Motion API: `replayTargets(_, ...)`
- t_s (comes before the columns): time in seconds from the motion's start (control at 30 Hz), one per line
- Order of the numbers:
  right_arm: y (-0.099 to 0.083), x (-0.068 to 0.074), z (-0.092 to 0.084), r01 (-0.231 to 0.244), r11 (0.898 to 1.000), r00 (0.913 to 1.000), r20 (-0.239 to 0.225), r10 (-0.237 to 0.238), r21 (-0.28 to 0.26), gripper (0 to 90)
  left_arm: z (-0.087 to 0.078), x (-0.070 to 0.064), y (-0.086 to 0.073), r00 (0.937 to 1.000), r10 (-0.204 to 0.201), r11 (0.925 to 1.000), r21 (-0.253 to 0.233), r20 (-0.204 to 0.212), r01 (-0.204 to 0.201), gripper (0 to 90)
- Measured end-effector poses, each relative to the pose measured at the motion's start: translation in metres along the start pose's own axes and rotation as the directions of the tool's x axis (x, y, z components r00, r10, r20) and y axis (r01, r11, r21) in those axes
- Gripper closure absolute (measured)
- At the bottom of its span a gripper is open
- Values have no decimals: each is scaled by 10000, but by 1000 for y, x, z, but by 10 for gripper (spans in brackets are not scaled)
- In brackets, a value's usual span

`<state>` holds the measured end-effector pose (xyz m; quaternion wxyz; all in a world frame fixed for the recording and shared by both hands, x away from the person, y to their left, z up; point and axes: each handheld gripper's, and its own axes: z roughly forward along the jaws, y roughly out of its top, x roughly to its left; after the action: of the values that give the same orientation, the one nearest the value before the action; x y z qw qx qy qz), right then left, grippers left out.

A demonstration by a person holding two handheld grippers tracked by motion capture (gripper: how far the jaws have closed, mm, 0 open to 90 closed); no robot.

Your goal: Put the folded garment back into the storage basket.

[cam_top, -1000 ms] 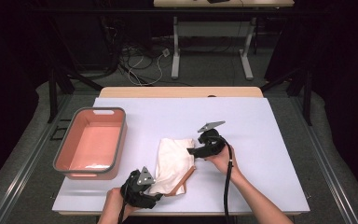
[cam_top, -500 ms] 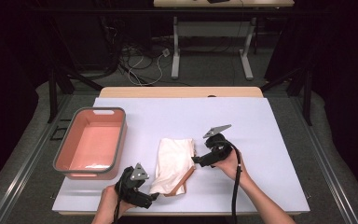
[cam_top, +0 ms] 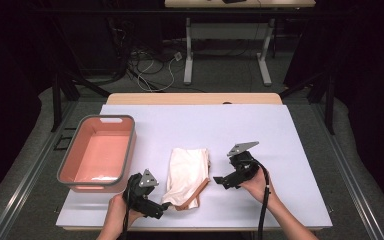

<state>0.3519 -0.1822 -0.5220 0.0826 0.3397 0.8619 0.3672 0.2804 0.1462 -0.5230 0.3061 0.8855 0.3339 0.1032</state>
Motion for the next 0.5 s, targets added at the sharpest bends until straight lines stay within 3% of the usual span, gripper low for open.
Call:
replayTargets(0.27, -10, 1, -12, 16, 9999, 10000, 53, -15, -163, 0, 5, 4, 15, 9997, -67, 10000, 2, -215, 67, 0)
replayTargets(0.5, -20, 4, -18, -137, 9997, 9999, -50, 136, -209, 0, 14, 9, 35, 9997, -188, 9998, -6, -158, 188, 0)
